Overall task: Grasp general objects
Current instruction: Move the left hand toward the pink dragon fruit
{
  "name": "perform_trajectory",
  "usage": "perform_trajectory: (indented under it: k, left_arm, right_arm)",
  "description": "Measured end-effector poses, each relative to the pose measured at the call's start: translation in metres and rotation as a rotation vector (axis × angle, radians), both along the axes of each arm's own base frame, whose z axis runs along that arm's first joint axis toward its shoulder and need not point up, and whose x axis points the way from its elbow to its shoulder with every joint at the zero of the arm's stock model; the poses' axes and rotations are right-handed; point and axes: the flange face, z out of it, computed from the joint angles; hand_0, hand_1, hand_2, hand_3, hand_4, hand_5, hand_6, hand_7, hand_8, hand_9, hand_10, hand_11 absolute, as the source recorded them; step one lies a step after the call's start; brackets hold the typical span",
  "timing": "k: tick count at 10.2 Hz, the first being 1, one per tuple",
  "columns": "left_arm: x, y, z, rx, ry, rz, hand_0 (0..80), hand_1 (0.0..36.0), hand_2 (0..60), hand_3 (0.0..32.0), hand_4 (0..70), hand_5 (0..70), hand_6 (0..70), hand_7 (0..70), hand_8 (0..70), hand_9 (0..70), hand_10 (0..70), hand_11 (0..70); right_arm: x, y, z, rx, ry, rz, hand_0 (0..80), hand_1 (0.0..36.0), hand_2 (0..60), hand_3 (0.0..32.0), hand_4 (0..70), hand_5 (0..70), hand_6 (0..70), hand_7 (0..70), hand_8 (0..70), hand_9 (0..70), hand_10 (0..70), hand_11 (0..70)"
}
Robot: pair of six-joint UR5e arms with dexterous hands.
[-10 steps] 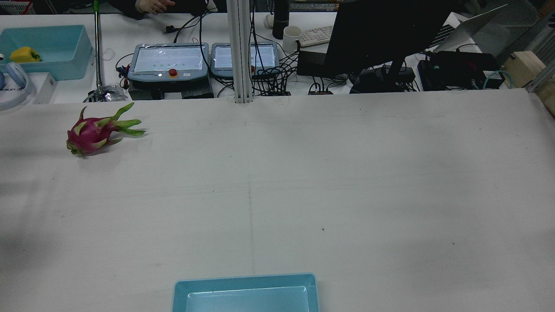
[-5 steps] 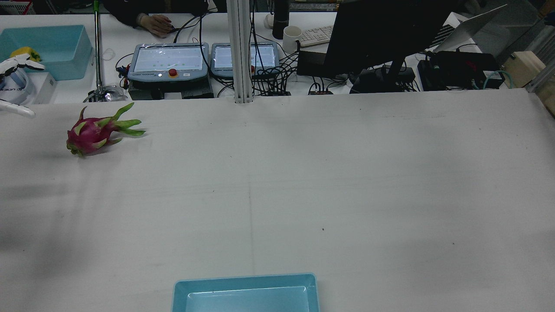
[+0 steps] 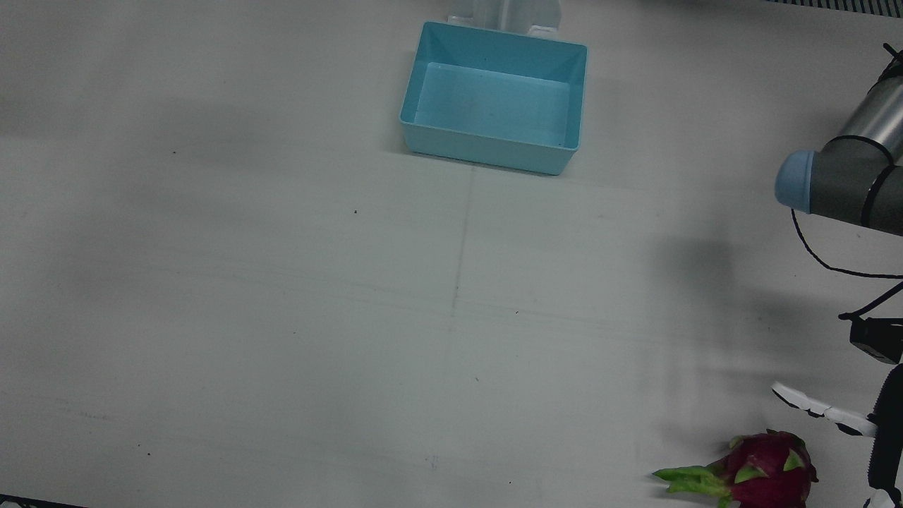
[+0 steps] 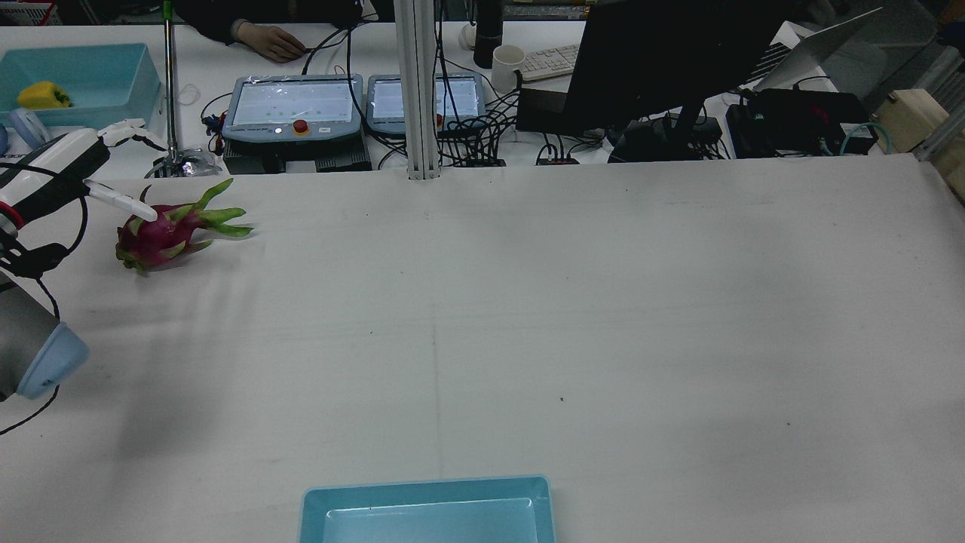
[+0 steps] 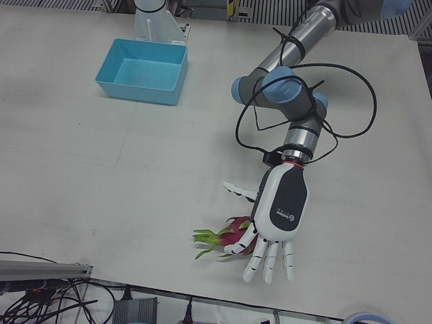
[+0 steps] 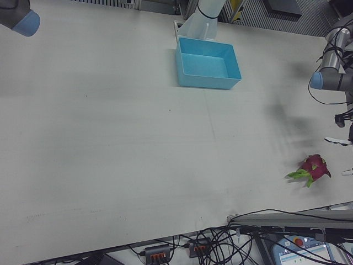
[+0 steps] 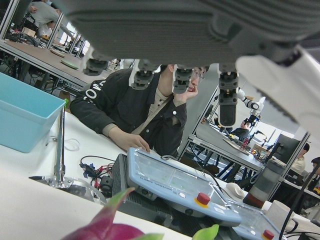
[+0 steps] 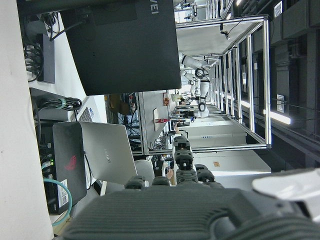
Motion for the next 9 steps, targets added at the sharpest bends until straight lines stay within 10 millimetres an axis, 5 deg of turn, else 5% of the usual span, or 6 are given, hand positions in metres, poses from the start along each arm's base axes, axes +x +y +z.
perform_trajectory:
  k: [1, 3, 5, 7, 9]
  left_arm:
    - [0.006, 0.000, 0.002, 0.000, -0.028, 0.006, 46.7, 9.2, 5.2, 31.6, 0.1, 25.6, 4.3, 11.7, 13.7, 2.4, 3.8, 6.1]
    - [0.010, 0.001, 0.007, 0.004, -0.088, 0.008, 45.9, 8.2, 5.4, 30.8, 0.0, 24.6, 4.3, 11.9, 13.6, 2.4, 4.1, 6.4]
    - [0.008, 0.001, 0.016, 0.002, -0.144, 0.002, 45.0, 7.3, 5.4, 25.2, 0.0, 24.4, 4.7, 11.9, 13.7, 2.6, 4.1, 6.4]
    - [0.005, 0.000, 0.034, -0.022, -0.181, -0.021, 40.1, 4.4, 4.7, 14.6, 0.1, 25.5, 5.2, 12.1, 14.3, 3.6, 4.2, 6.2]
    - [0.004, -0.001, 0.058, -0.048, -0.203, -0.035, 37.5, 2.8, 4.9, 13.2, 0.5, 31.2, 5.5, 12.9, 14.9, 4.6, 4.6, 6.5]
  right_arm:
    - [0.000, 0.000, 0.000, 0.000, 0.000, 0.000, 0.0, 0.0, 0.0, 0.0, 0.0, 0.0, 0.0, 0.0, 0.0, 0.0, 0.0, 0.0]
    - [0.000, 0.000, 0.000, 0.000, 0.000, 0.000, 0.0, 0.0, 0.0, 0.0, 0.0, 0.0, 0.0, 0.0, 0.0, 0.0, 0.0, 0.0]
    - [0.000, 0.000, 0.000, 0.000, 0.000, 0.000, 0.0, 0.0, 0.0, 0.0, 0.0, 0.0, 0.0, 0.0, 0.0, 0.0, 0.0, 0.0]
    - [0.000, 0.000, 0.000, -0.001, 0.000, 0.000, 0.0, 0.0, 0.0, 0.0, 0.0, 0.0, 0.0, 0.0, 0.0, 0.0, 0.0, 0.0]
    - [0.000, 0.000, 0.000, -0.001, 0.000, 0.000, 0.0, 0.0, 0.0, 0.0, 0.0, 0.0, 0.0, 0.0, 0.0, 0.0, 0.0, 0.0]
